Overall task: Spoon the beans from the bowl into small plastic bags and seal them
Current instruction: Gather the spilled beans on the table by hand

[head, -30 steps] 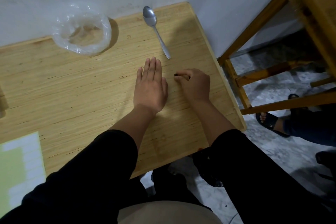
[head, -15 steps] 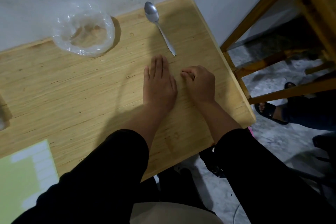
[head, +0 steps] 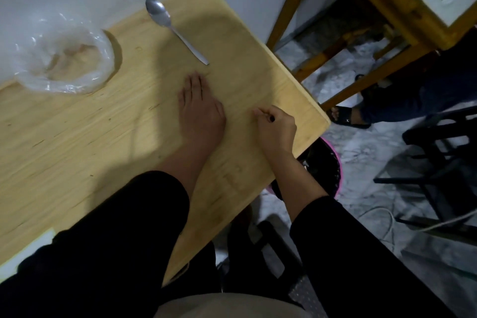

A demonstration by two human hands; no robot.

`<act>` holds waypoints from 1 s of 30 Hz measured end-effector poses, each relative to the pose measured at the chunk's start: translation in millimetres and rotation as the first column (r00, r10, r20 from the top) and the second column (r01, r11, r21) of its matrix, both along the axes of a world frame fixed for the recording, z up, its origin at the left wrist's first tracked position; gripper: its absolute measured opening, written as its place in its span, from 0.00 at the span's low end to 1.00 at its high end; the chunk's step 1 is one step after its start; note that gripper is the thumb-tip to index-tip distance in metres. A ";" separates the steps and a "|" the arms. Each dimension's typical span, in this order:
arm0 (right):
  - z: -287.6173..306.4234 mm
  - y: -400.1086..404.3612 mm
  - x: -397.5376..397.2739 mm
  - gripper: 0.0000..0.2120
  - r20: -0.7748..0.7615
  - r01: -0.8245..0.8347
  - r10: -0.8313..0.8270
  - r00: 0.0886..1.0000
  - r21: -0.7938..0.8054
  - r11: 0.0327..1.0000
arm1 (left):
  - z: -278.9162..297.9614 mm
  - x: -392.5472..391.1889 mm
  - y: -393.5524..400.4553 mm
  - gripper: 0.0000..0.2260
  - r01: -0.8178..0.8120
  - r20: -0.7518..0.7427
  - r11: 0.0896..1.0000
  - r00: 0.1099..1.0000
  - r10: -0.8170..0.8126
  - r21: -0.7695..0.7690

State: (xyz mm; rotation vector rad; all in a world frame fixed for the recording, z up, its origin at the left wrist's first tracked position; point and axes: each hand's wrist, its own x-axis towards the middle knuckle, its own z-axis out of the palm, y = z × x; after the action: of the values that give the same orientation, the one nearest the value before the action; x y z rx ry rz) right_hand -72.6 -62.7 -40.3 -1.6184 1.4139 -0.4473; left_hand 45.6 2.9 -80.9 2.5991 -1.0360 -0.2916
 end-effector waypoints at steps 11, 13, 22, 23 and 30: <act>1.4 -22.9 -81.2 0.08 0.101 0.200 -0.213 0.972 0.122 0.972 | 6.2 -110.9 -47.0 0.28 0.375 -0.047 0.927 0.926 -0.375 0.000; 1.0 -32.9 -103.8 0.08 0.069 0.183 -0.189 0.980 0.081 0.980 | 2.6 -128.3 -59.8 0.25 0.433 -0.037 0.900 0.901 -0.432 0.044; -24.7 -71.7 -186.2 0.10 -0.235 0.015 -0.050 0.971 -0.147 0.989 | 0.4 -153.4 -72.1 0.30 0.382 0.059 0.924 0.923 -0.381 -0.004; -28.2 -74.4 -192.3 0.10 -0.274 -0.008 -0.036 0.961 -0.159 0.987 | 1.5 -154.8 -72.6 0.29 0.380 0.063 0.925 0.923 -0.379 -0.006; -46.8 -86.0 -209.0 0.17 -0.534 -0.275 0.159 0.830 -0.144 0.951 | 6.8 -157.4 -74.9 0.26 0.369 0.073 0.929 0.926 -0.371 0.032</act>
State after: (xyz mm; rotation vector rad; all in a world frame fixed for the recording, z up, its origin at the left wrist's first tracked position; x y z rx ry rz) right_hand -281.6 -148.7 -87.0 -2.1663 1.5754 -0.0176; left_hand -111.9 -72.1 -74.0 2.4304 -1.5606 -0.2898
